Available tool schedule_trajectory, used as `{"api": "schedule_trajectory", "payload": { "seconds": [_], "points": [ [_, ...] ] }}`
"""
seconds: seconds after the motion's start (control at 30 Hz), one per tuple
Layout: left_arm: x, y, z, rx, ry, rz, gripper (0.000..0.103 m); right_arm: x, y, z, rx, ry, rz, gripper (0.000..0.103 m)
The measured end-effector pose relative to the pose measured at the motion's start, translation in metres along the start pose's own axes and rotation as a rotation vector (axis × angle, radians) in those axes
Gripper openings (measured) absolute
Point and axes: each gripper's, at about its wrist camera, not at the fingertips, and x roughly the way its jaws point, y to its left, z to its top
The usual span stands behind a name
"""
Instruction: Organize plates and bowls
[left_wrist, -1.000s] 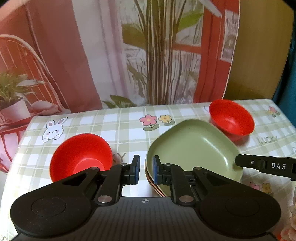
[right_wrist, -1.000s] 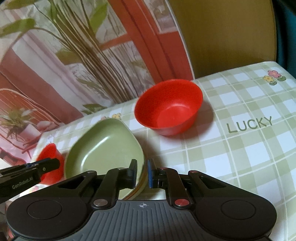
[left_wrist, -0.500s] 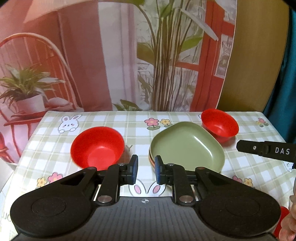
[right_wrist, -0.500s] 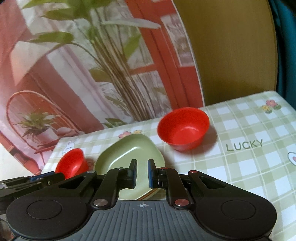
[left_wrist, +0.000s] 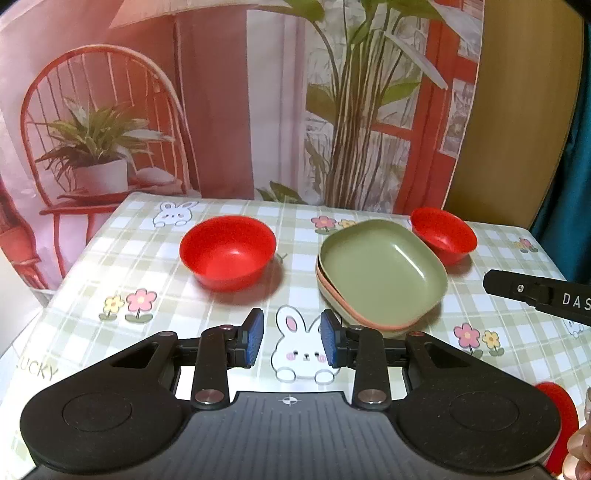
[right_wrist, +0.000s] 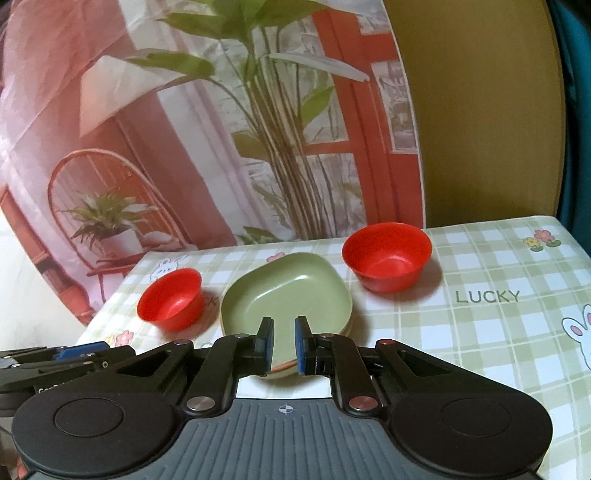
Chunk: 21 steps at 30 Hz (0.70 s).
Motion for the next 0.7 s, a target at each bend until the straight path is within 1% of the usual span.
{"api": "schedule_trajectory", "payload": {
  "seconds": [0.13, 0.3, 0.5, 0.7],
  "points": [
    [-0.006, -0.001, -0.011, -0.012, 0.009, -0.008, 0.036, -0.008, -0.001, -0.008, -0.009, 0.004, -0.003, 0.012],
    [-0.015, -0.006, -0.022, -0.012, 0.0, -0.019, 0.036, -0.019, -0.004, -0.017, -0.03, -0.003, -0.019, 0.012],
    [-0.02, -0.013, -0.03, -0.011, 0.001, -0.034, 0.036, -0.032, -0.008, -0.027, -0.053, -0.01, -0.035, 0.012],
    [-0.021, -0.02, -0.039, -0.012, 0.012, -0.043, 0.037, -0.042, -0.015, -0.034, -0.073, 0.0, -0.058, 0.013]
  ]
}}
